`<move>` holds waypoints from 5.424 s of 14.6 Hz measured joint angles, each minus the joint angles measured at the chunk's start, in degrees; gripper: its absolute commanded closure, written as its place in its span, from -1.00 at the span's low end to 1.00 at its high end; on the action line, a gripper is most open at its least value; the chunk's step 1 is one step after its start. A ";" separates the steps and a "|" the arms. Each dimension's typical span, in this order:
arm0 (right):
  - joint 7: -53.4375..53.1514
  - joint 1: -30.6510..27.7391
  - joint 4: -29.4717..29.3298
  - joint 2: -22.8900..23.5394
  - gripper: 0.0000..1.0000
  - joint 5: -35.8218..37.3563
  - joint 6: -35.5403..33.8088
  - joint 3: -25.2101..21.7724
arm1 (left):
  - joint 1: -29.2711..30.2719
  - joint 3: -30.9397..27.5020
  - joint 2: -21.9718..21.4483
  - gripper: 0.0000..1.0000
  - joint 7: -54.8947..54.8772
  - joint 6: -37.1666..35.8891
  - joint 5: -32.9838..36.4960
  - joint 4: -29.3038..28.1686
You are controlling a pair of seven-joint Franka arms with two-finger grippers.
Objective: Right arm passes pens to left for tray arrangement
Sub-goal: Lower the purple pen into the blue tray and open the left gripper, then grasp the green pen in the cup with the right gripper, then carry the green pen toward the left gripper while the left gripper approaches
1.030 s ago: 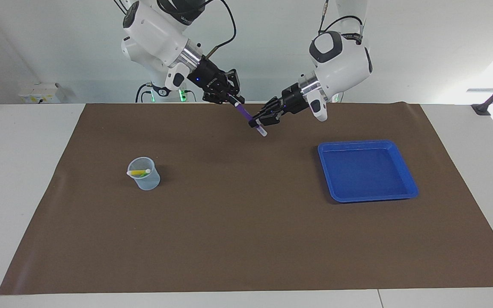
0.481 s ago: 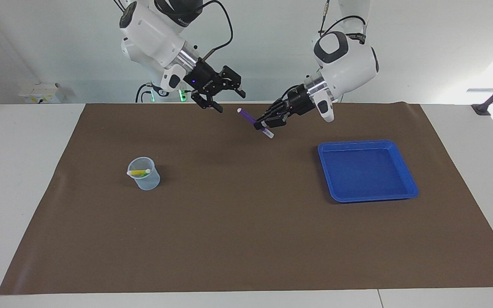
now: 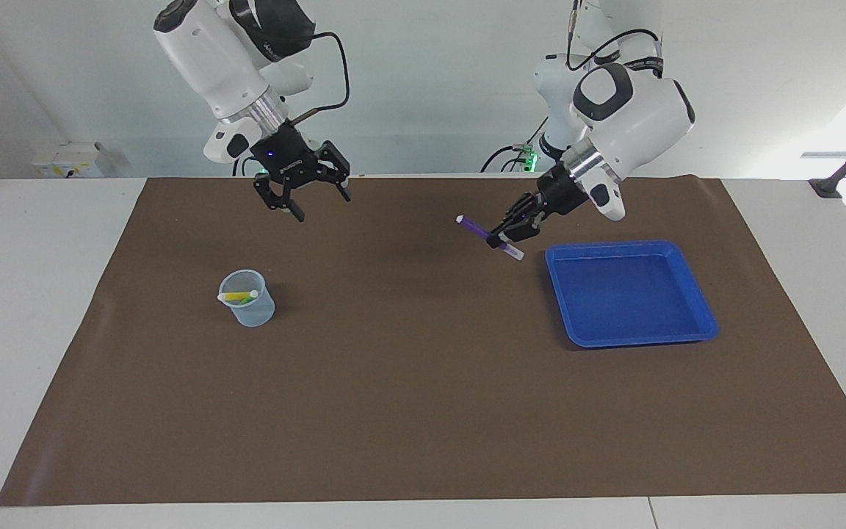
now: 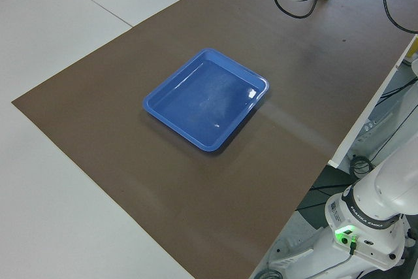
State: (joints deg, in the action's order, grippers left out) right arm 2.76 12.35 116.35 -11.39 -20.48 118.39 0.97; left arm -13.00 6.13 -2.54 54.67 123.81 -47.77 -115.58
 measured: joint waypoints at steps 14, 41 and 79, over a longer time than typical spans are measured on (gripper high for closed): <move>18.94 -5.23 -9.79 21.64 -0.28 24.65 -2.40 0.40 | 16.33 0.23 6.87 1.00 -41.58 -9.09 31.94 -5.84; 20.05 -8.19 -0.69 18.96 0.58 24.85 4.41 0.15 | 12.02 0.73 15.58 -1.00 -44.61 -5.27 43.77 -2.58; -60.97 20.75 -0.19 4.36 1.00 -3.79 27.34 3.92 | 1.48 5.85 1.99 -1.00 54.62 -15.50 3.11 12.83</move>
State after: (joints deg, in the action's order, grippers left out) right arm -58.21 33.10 116.16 -7.04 -24.27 145.73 4.89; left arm -11.51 11.98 -0.55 109.29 108.32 -44.66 -102.75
